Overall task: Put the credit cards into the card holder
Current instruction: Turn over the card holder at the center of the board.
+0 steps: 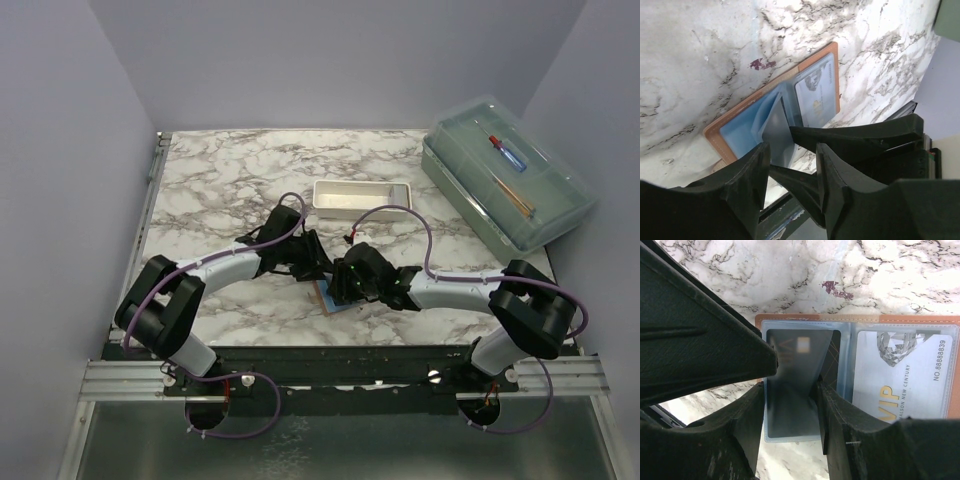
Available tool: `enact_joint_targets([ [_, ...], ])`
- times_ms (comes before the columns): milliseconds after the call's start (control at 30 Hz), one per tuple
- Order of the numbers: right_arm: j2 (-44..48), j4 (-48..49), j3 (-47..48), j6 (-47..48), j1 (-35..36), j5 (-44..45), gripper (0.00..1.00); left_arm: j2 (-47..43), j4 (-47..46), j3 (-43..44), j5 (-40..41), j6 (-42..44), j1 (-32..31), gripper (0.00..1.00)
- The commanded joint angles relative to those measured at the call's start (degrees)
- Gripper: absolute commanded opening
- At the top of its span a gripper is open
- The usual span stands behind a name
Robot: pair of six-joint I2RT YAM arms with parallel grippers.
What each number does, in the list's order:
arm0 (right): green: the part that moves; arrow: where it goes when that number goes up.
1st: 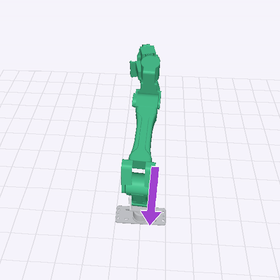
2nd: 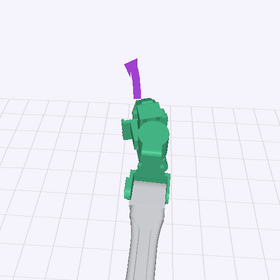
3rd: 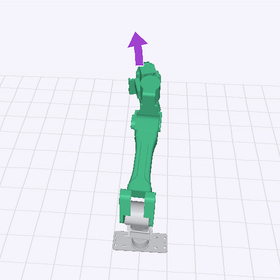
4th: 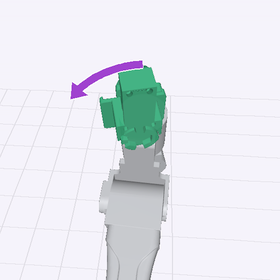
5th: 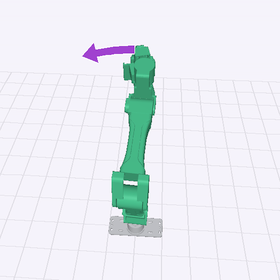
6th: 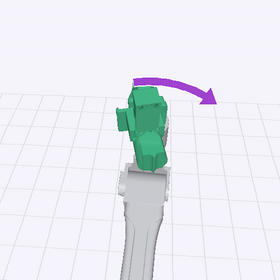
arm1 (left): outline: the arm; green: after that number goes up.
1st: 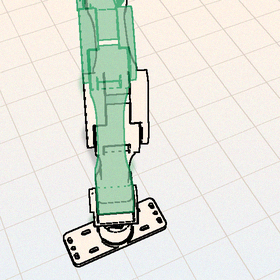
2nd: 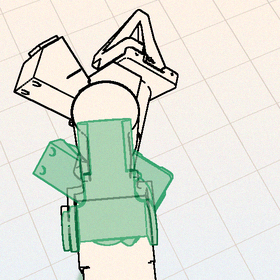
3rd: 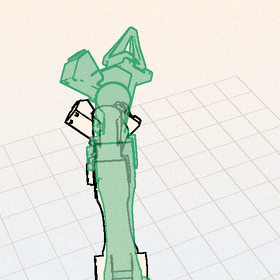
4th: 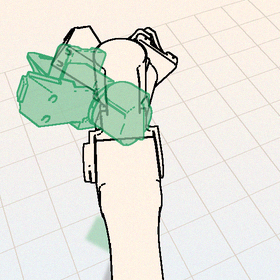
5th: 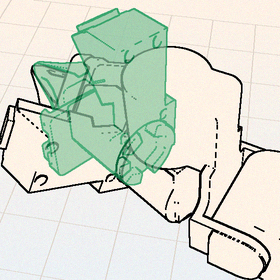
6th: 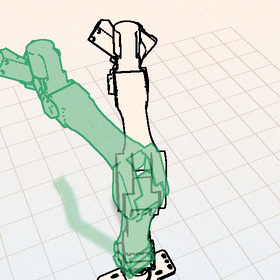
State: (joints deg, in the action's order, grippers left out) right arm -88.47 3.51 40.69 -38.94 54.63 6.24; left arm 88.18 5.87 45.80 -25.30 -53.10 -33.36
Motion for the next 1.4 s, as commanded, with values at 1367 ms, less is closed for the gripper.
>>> enact_joint_targets([
  [1367, -0.87, -0.68, -0.34, 0.66, -0.49, -2.93, 0.5, -0.86, -2.73, -2.35, 1.84, -1.27, -0.02, 0.3],
])
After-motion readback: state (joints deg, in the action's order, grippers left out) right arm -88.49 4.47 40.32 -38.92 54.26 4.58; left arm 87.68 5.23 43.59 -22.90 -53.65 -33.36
